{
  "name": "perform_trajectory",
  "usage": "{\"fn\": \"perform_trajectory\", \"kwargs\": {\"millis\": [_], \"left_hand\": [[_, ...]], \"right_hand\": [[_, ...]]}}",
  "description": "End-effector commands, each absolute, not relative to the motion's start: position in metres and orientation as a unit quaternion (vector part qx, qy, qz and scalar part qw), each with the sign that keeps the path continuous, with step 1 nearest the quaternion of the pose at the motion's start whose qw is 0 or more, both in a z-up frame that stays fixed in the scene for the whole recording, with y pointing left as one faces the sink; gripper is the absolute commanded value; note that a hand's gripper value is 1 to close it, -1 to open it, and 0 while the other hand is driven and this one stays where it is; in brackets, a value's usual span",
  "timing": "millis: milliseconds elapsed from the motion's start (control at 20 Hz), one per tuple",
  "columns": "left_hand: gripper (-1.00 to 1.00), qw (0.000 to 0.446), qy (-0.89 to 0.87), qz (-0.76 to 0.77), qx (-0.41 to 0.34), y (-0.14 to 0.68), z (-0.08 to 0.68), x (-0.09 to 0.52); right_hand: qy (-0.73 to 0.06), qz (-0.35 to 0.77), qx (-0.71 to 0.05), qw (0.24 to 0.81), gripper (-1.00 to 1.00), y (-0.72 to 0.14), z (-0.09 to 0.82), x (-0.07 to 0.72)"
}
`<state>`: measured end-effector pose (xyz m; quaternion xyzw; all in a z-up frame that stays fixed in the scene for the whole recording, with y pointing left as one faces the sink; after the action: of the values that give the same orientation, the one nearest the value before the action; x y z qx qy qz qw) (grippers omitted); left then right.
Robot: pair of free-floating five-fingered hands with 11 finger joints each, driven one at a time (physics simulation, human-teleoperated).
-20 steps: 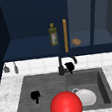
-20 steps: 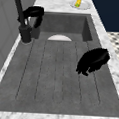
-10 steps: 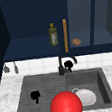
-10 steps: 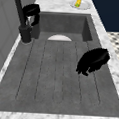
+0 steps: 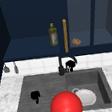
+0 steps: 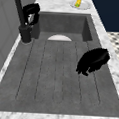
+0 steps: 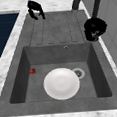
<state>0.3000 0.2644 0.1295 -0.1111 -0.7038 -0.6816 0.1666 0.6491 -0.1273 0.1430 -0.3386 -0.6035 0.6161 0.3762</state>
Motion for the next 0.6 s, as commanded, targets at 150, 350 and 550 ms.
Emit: {"fn": "perform_trajectory", "kwargs": {"millis": [150, 350, 550], "left_hand": [[0.0, 0.167, -0.704, -0.682, -0.111, 0.264, 0.13, 0.3], [0.0, 0.167, -0.704, -0.682, -0.111, 0.264, 0.13, 0.3], [0.0, 0.167, -0.704, -0.682, -0.111, 0.264, 0.13, 0.3]], "right_hand": [[-0.647, 0.572, -0.342, 0.37, 1.0, -0.155, 0.106, 0.638], [-0.677, 0.567, -0.34, 0.324, 1.0, -0.155, 0.103, 0.637], [-0.69, 0.574, -0.329, 0.295, 1.0, -0.159, 0.103, 0.638]]}}
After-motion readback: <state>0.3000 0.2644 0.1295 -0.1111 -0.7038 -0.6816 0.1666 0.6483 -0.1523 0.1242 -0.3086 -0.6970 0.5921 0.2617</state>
